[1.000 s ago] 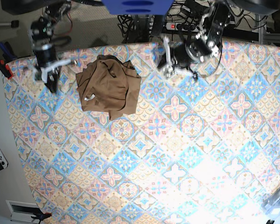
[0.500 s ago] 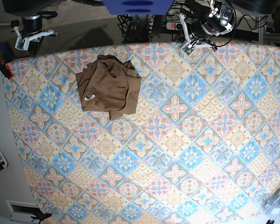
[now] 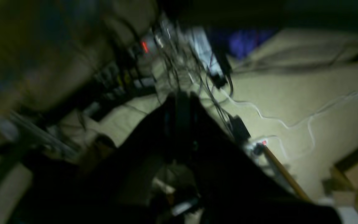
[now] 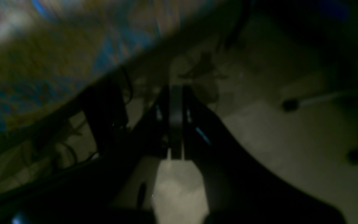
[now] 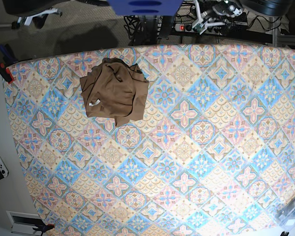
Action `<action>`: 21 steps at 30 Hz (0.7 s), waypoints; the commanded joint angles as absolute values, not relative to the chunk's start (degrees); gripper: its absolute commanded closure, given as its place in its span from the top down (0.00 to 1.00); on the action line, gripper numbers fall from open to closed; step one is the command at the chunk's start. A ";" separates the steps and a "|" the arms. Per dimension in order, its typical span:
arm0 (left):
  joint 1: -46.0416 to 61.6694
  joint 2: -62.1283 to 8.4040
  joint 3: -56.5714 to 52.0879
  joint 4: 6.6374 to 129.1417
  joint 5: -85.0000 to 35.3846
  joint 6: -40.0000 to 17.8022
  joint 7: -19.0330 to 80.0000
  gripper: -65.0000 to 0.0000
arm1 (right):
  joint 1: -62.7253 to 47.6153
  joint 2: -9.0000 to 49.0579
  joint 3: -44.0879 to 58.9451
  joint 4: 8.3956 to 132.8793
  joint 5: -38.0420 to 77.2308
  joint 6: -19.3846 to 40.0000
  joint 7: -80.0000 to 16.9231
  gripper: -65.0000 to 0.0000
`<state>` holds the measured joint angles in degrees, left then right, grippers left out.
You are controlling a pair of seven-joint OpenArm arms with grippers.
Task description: Layout the t-shirt on the table in an organized manner, then fold the t-shirt properly
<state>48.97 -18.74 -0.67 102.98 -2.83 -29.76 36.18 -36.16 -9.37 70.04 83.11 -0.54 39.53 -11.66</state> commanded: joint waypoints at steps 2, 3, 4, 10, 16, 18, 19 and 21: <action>49.80 -18.95 -0.75 98.68 -4.00 -30.02 28.00 0.00 | -36.88 -8.84 70.55 80.57 0.48 40.00 -10.07 0.00; 49.80 -18.95 -0.75 95.60 -3.91 -30.02 25.01 0.00 | -36.88 -8.84 70.55 78.81 0.48 40.00 -10.07 0.00; 49.63 -18.95 -0.75 92.35 -4.00 -30.02 23.08 0.00 | -36.88 -8.84 70.55 76.97 0.48 40.00 -10.07 0.00; 45.14 -18.95 -0.66 75.03 -4.00 -30.02 14.02 0.00 | -36.88 -8.84 70.55 70.37 -4.53 40.00 -10.07 0.00; 36.09 -19.30 -0.22 56.31 -3.30 -31.52 7.08 0.00 | -28.00 -8.75 73.10 67.56 -15.25 40.00 -10.07 0.00; 32.92 -19.30 -0.48 50.33 -3.30 -35.03 6.02 0.00 | -24.48 -8.75 77.14 67.30 -19.38 40.00 -10.07 0.00; 31.52 -19.38 -0.66 47.52 -3.38 -36.88 5.05 0.00 | -22.64 -8.75 79.16 67.38 -22.02 40.00 -10.07 0.00; 28.44 -19.38 -0.66 41.01 -3.38 -39.96 1.71 0.00 | -20.09 -8.75 83.47 66.51 -27.03 40.00 -9.89 0.00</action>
<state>27.90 -18.85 -0.54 40.29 -3.29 -39.62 1.37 -19.00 -9.02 83.15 66.17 -27.75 39.90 -10.17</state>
